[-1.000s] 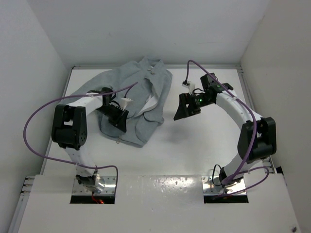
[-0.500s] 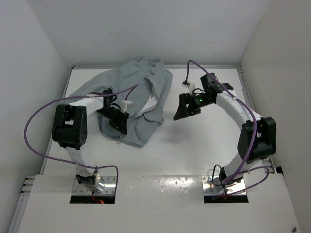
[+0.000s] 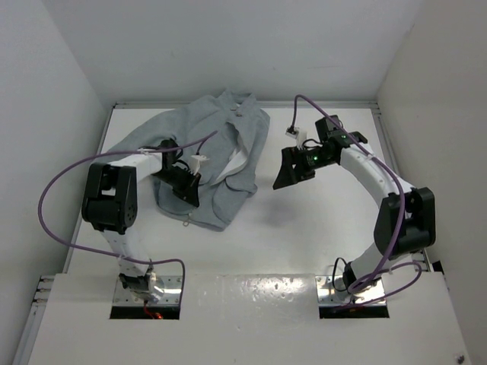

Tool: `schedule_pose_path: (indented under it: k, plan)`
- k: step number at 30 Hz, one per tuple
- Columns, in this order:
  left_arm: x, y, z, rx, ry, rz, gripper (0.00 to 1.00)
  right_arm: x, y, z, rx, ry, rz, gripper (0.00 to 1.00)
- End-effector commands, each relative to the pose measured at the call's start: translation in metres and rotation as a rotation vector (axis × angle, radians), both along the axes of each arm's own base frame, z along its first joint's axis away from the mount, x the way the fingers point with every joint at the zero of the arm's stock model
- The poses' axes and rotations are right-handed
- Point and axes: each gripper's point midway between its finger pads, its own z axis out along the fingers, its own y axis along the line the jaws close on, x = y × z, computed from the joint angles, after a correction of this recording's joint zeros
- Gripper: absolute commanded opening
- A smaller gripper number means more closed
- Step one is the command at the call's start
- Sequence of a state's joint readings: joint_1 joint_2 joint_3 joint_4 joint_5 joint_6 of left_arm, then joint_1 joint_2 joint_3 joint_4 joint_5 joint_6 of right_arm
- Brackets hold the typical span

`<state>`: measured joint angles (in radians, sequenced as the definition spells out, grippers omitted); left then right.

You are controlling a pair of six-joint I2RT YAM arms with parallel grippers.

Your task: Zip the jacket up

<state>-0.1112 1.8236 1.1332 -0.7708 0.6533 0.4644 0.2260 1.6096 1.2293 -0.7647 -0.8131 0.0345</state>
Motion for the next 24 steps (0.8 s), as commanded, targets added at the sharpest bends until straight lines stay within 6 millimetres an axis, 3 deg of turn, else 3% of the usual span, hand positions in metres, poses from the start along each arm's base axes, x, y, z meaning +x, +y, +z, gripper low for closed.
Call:
schedule_pose_path:
  k: [1,5,6,8,12,16,17,19,20,21,23,24]
  plan:
    - [-0.014,-0.022,0.036,-0.156,-0.069,-0.094,0.01,-0.001,0.004,0.016,0.033,-0.087,0.025,0.93]
    - [-0.022,-0.038,0.072,-0.267,-0.123,-0.138,0.00,-0.004,0.011,0.023,0.071,-0.082,0.034,0.93]
    - [-0.019,-0.049,0.101,-0.355,-0.176,-0.151,0.00,-0.007,0.018,0.027,0.112,-0.071,0.037,0.93]
    - [-0.027,-0.067,0.121,-0.459,-0.185,-0.198,0.00,-0.008,0.025,0.030,0.155,-0.072,0.038,0.94]
    - [-0.033,-0.092,0.148,-0.591,-0.173,-0.259,0.00,-0.011,0.040,0.029,0.232,-0.024,0.016,0.94]
    - [-0.016,-0.120,0.151,-0.624,-0.122,-0.276,0.00,-0.008,0.061,0.031,0.285,-0.030,0.017,0.94]
    - [-0.009,-0.126,0.144,-0.597,-0.044,-0.219,0.00,-0.009,0.067,0.032,0.292,-0.038,0.030,0.94]
    - [0.006,-0.139,0.148,-0.578,-0.094,-0.215,0.00,-0.010,0.074,0.033,0.306,-0.035,0.041,0.94]
    - [0.012,-0.141,0.147,-0.570,-0.063,-0.167,0.00,-0.013,0.078,0.033,0.311,-0.034,0.051,0.91]
    - [0.025,-0.149,0.153,-0.566,-0.145,-0.168,0.00,-0.014,0.080,0.034,0.309,-0.038,0.055,0.89]
    - [0.028,-0.157,0.148,-0.553,-0.146,-0.124,0.00,-0.018,0.083,0.033,0.309,-0.036,0.069,0.82]
    - [0.025,-0.163,0.154,-0.569,-0.139,-0.118,0.00,-0.020,0.085,0.031,0.307,-0.034,0.074,0.74]
